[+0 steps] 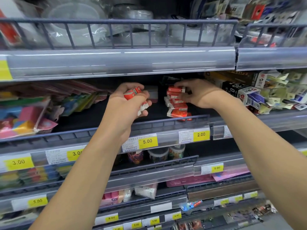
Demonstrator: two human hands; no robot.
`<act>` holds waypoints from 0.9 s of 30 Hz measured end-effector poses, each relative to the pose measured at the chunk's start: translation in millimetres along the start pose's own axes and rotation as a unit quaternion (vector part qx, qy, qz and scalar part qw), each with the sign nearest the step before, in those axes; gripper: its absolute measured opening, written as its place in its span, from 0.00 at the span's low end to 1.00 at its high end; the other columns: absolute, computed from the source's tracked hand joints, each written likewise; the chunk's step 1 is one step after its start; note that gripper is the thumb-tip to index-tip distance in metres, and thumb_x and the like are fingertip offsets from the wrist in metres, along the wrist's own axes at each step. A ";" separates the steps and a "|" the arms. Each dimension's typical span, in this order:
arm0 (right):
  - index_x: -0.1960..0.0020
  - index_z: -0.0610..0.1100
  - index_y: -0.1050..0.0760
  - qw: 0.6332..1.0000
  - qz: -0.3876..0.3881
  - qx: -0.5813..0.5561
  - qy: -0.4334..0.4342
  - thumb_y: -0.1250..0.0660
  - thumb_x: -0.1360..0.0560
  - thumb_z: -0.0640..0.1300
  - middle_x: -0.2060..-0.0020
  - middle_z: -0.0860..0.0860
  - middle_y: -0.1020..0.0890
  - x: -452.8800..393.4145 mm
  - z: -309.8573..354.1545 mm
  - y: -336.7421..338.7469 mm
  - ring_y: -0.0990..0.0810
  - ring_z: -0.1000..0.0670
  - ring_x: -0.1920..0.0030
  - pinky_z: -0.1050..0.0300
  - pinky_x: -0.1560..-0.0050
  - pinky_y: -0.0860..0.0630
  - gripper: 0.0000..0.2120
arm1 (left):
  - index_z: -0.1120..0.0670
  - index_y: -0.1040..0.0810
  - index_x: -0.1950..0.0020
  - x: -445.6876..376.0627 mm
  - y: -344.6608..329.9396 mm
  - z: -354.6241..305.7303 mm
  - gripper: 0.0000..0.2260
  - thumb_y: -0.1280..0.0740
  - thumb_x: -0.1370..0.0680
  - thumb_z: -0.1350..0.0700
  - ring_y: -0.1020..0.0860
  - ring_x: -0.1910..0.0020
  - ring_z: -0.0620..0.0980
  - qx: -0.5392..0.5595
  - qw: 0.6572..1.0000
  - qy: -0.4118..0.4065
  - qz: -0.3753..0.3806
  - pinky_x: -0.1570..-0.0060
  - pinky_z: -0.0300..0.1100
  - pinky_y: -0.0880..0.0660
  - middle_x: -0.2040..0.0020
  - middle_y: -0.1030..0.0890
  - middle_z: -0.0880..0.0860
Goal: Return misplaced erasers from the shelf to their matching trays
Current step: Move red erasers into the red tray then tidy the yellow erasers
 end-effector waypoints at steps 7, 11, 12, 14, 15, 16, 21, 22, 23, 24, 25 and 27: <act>0.36 0.55 0.27 0.998 -0.037 -0.037 0.016 0.28 0.25 0.47 0.46 0.56 0.23 -5.6 -3.3 4.3 0.26 0.56 0.52 0.68 0.56 0.34 0.19 | 0.50 0.19 0.48 -5.9 1.4 5.7 0.08 0.26 0.22 0.61 0.12 0.56 0.51 -0.002 1.000 0.011 0.008 0.69 0.37 0.21 0.60 0.13 0.46; 0.38 0.55 0.27 0.997 -0.039 -0.054 0.034 0.28 0.25 0.45 0.49 0.59 0.25 -6.2 0.0 1.2 0.28 0.63 0.56 0.74 0.59 0.37 0.17 | 0.50 0.19 0.47 -6.7 -0.8 6.6 0.08 0.27 0.21 0.62 0.12 0.56 0.50 -0.008 1.000 0.018 0.014 0.68 0.37 0.21 0.61 0.13 0.46; 0.39 0.57 0.27 0.997 -0.042 -0.052 0.035 0.28 0.24 0.45 0.52 0.61 0.25 -6.1 0.0 1.8 0.29 0.65 0.57 0.74 0.60 0.38 0.17 | 0.50 0.19 0.48 -6.8 -1.1 6.9 0.08 0.27 0.22 0.62 0.12 0.56 0.50 -0.009 1.000 0.019 0.015 0.68 0.37 0.21 0.60 0.13 0.46; 0.39 0.57 0.27 0.997 -0.045 -0.052 0.031 0.28 0.24 0.46 0.53 0.64 0.26 -5.9 -0.8 1.1 0.29 0.64 0.58 0.75 0.61 0.39 0.17 | 0.50 0.19 0.48 -6.9 -1.2 7.5 0.08 0.27 0.22 0.62 0.12 0.56 0.49 -0.009 1.000 0.021 0.015 0.68 0.37 0.21 0.60 0.13 0.47; 0.38 0.56 0.26 0.997 -0.046 -0.060 0.031 0.28 0.24 0.46 0.50 0.61 0.24 -6.4 -1.5 0.5 0.28 0.63 0.57 0.75 0.61 0.38 0.17 | 0.50 0.19 0.48 -7.0 -1.2 7.6 0.08 0.27 0.22 0.62 0.12 0.56 0.50 -0.009 1.000 0.021 0.016 0.68 0.37 0.21 0.60 0.13 0.47; 0.37 0.55 0.25 0.996 -0.051 -0.070 0.029 0.27 0.25 0.45 0.48 0.59 0.23 -6.5 -2.3 0.1 0.28 0.62 0.57 0.75 0.60 0.37 0.18 | 0.50 0.19 0.48 -7.2 -1.2 7.9 0.08 0.27 0.22 0.62 0.12 0.56 0.50 -0.009 1.000 0.022 0.017 0.68 0.37 0.21 0.59 0.13 0.48; 0.41 0.53 0.21 0.972 -0.142 -0.186 0.005 0.25 0.25 0.46 0.61 0.63 0.24 14.7 -2.2 12.6 0.25 0.61 0.62 0.74 0.61 0.32 0.13 | 0.50 0.19 0.48 -6.8 1.4 9.9 0.08 0.25 0.22 0.61 0.12 0.55 0.49 0.002 1.000 0.027 0.010 0.67 0.37 0.21 0.54 0.14 0.50; 0.43 0.54 0.20 0.958 -0.168 -0.231 0.018 0.25 0.26 0.46 0.61 0.63 0.23 23.9 3.4 15.5 0.23 0.61 0.61 0.71 0.59 0.29 0.13 | 0.50 0.19 0.47 -6.5 1.7 10.2 0.08 0.25 0.22 0.60 0.12 0.55 0.48 0.007 1.000 0.026 0.008 0.66 0.37 0.21 0.53 0.14 0.51; 0.45 0.54 0.20 0.941 -0.190 -0.279 0.036 0.24 0.27 0.46 0.60 0.61 0.20 33.8 11.6 17.3 0.22 0.60 0.61 0.67 0.58 0.27 0.12 | 0.50 0.20 0.46 -6.0 1.9 10.0 0.08 0.24 0.23 0.58 0.12 0.55 0.48 0.012 1.000 0.024 0.006 0.65 0.37 0.21 0.52 0.15 0.52; 0.46 0.54 0.19 0.922 -0.202 -0.326 0.051 0.24 0.27 0.46 0.60 0.59 0.18 43.0 21.4 17.0 0.20 0.59 0.60 0.65 0.57 0.24 0.12 | 0.50 0.21 0.45 -5.0 1.7 9.4 0.09 0.24 0.23 0.57 0.13 0.55 0.48 0.015 1.000 0.019 0.005 0.64 0.37 0.21 0.51 0.15 0.51; 0.46 0.53 0.18 0.905 -0.204 -0.368 0.062 0.23 0.28 0.47 0.60 0.57 0.16 51.1 32.5 14.2 0.18 0.57 0.59 0.63 0.57 0.22 0.12 | 0.51 0.21 0.44 -3.2 0.8 8.5 0.11 0.23 0.23 0.55 0.13 0.54 0.48 0.017 1.000 0.015 0.003 0.62 0.37 0.21 0.52 0.15 0.51; 0.45 0.51 0.18 0.874 -0.198 -0.435 0.082 0.23 0.29 0.48 0.60 0.56 0.14 63.7 56.0 6.0 0.17 0.56 0.59 0.62 0.59 0.20 0.13 | 0.51 0.23 0.42 2.1 -3.0 6.5 0.14 0.23 0.24 0.51 0.13 0.53 0.47 0.021 1.000 0.010 0.007 0.60 0.38 0.21 0.56 0.13 0.48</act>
Point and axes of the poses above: each hand's wrist, its own x-axis away from the middle knuckle, its own y-axis out of the back of the hand, z = x × y, the point moved 10 cm from there along -x, towards the middle knuckle
